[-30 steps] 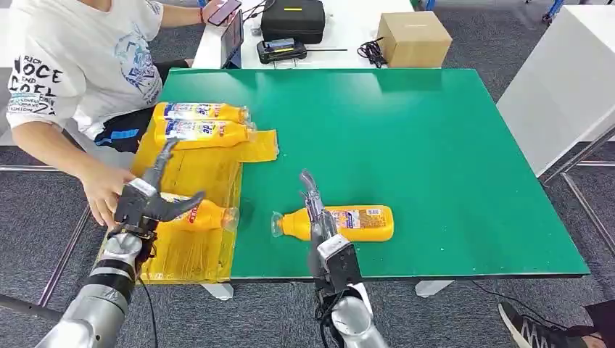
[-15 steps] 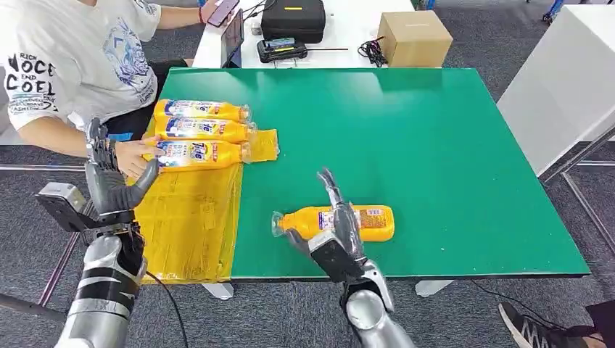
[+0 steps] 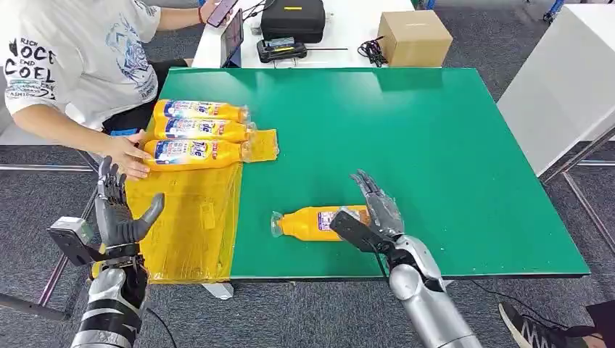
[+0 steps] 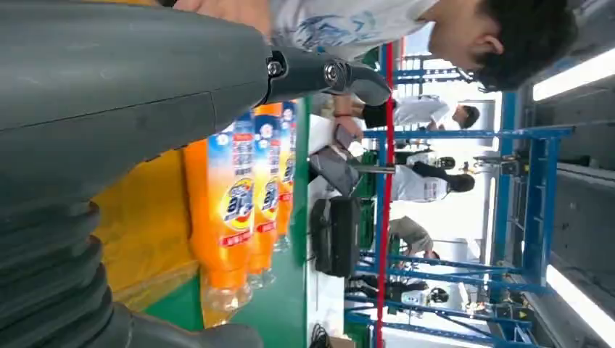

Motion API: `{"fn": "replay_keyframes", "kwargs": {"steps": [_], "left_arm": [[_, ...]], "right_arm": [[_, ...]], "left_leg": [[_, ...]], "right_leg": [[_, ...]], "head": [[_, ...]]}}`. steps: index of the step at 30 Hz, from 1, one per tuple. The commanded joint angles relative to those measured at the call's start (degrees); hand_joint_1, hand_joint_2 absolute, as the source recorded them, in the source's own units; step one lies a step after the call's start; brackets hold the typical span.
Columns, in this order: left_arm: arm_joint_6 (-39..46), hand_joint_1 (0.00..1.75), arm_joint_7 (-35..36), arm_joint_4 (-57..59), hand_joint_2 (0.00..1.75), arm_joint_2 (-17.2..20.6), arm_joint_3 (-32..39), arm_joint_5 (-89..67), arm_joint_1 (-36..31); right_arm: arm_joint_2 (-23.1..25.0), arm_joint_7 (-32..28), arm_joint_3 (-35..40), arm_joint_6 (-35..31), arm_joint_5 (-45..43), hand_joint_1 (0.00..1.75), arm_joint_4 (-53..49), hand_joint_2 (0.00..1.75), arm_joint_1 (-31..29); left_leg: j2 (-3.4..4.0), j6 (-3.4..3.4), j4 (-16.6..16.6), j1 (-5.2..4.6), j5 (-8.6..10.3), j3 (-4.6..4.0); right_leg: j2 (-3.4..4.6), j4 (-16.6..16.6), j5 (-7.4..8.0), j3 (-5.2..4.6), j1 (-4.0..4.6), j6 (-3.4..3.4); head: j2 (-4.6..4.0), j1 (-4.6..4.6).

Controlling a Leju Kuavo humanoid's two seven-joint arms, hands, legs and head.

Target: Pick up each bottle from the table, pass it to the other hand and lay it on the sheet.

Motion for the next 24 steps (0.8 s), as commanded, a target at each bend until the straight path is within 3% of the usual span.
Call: {"fn": "replay_keyframes", "kwargs": {"steps": [1, 9, 24], "left_arm": [[-3.72, 0.0, -1.68, 7.32, 1.75, 0.08, -0.63, -5.09, -0.38], [-5.16, 0.0, -1.9, 14.51, 1.75, 0.42, -2.51, -7.28, -5.41], [-6.71, 0.0, -1.9, 17.91, 1.75, -0.19, -2.98, -6.88, -7.56]], "right_arm": [[-5.51, -0.45, 8.45, 10.79, -4.76, 0.0, 18.56, 1.75, -12.81], [-3.1, -5.17, 17.96, 18.36, -12.44, 0.0, 31.64, 1.75, -22.22], [-2.4, -4.08, 26.71, 23.54, -12.74, 0.0, 35.47, 1.75, -28.31]], "left_leg": [[0.18, -0.06, -0.01, 0.05, -0.1, 0.28], [0.04, 0.01, 0.02, -0.01, 0.03, 0.07], [-0.01, 0.0, 0.04, 0.03, 0.04, 0.1]], "right_leg": [[0.15, -0.08, -0.02, 0.26, 0.06, -0.09], [0.06, 0.01, 0.03, 0.06, 0.0, -0.02], [0.0, 0.01, 0.01, 0.1, 0.04, -0.02]], "head": [[0.0, 0.02], [0.0, 0.0], [0.0, 0.0]]}}
